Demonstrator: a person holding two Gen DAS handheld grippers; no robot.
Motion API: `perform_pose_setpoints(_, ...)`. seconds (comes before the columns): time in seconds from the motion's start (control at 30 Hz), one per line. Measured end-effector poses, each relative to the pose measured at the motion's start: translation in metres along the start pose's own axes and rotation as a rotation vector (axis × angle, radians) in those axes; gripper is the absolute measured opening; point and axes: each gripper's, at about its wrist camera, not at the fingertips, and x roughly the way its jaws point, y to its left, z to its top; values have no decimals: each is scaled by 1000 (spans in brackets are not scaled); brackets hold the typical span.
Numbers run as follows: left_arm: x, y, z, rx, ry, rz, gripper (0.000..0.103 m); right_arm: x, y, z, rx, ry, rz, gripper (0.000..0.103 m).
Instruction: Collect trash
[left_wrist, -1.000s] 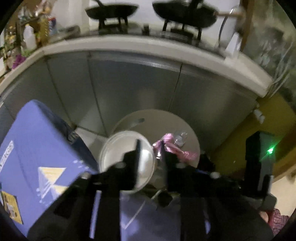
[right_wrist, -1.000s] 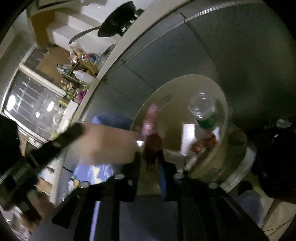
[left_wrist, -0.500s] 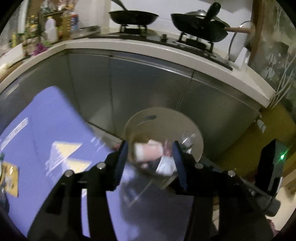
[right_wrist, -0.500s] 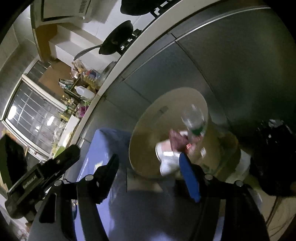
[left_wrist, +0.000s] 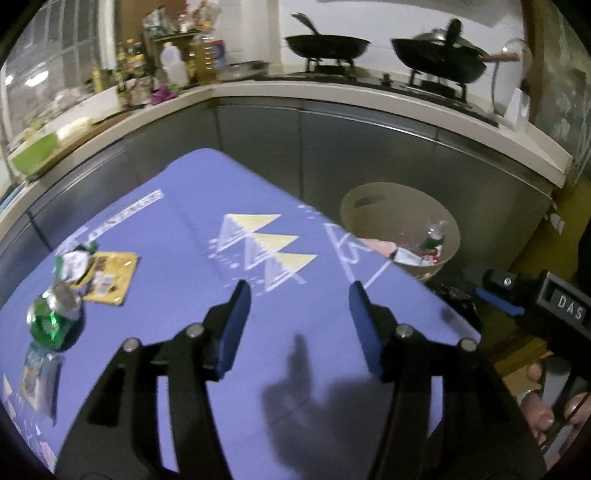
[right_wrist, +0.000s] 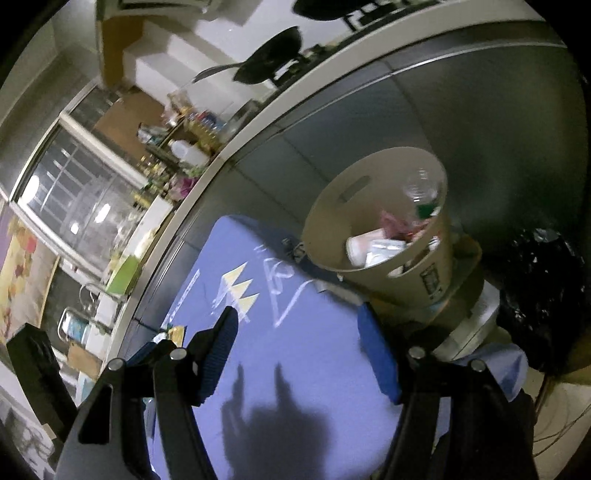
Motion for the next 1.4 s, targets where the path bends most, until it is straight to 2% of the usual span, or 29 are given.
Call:
perform_pose_setpoints(0.2, -13, 32, -11, -67, -11, 41, 55, 10, 27, -10, -40, 39, 10, 63)
perform_pose_setpoints(0.37, -15, 44, -14, -96, -12, 42, 55, 8, 38, -12, -51, 36, 2, 63)
perform_pose_setpoints(1.4, -5, 67, -34, -140, 43, 47, 57, 19, 53, -29, -59, 101, -13, 63)
